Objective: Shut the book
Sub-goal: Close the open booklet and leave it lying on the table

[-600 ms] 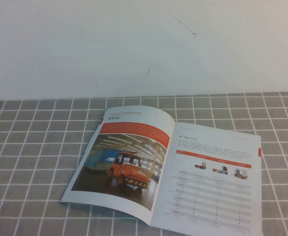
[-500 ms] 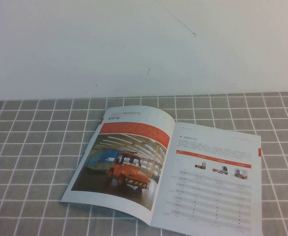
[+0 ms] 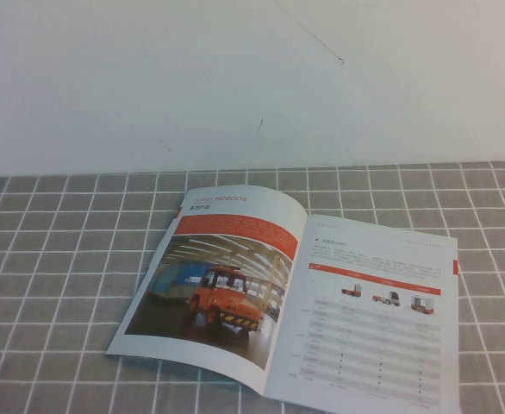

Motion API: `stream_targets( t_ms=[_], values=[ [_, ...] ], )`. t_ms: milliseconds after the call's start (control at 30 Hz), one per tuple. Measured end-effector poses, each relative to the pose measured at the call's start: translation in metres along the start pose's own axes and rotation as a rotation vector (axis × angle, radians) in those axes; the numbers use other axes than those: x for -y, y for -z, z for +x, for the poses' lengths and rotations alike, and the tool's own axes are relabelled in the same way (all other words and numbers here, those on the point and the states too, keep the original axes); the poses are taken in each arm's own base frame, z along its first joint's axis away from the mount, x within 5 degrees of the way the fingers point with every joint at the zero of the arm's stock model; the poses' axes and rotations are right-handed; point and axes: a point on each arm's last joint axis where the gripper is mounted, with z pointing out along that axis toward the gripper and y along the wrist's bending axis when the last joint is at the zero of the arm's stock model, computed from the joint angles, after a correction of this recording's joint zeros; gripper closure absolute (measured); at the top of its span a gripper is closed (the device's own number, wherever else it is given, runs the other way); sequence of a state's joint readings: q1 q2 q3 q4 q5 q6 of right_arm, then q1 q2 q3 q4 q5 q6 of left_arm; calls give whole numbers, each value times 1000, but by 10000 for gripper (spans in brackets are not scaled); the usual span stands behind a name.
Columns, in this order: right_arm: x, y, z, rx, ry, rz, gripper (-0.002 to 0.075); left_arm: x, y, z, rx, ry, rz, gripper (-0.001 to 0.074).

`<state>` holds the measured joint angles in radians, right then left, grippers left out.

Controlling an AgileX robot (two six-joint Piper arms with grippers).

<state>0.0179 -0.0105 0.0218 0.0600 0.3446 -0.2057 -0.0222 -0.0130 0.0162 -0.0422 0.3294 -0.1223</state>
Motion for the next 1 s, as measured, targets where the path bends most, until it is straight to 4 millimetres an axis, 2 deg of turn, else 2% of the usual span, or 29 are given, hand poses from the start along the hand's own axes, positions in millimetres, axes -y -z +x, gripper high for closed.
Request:
stream_targets(
  t_ms=[767,900,1000],
  values=[
    [0,0,0,5,0,1,730,-3,0,-1,5,-87,-31,738],
    [1,-1,-5,65,3,15,730,-2,0,-3,43,-93,-27,738],
    [4,1,-17,204,5,45,730,-1,0,-10,123,-94,-14,738]
  ],
)
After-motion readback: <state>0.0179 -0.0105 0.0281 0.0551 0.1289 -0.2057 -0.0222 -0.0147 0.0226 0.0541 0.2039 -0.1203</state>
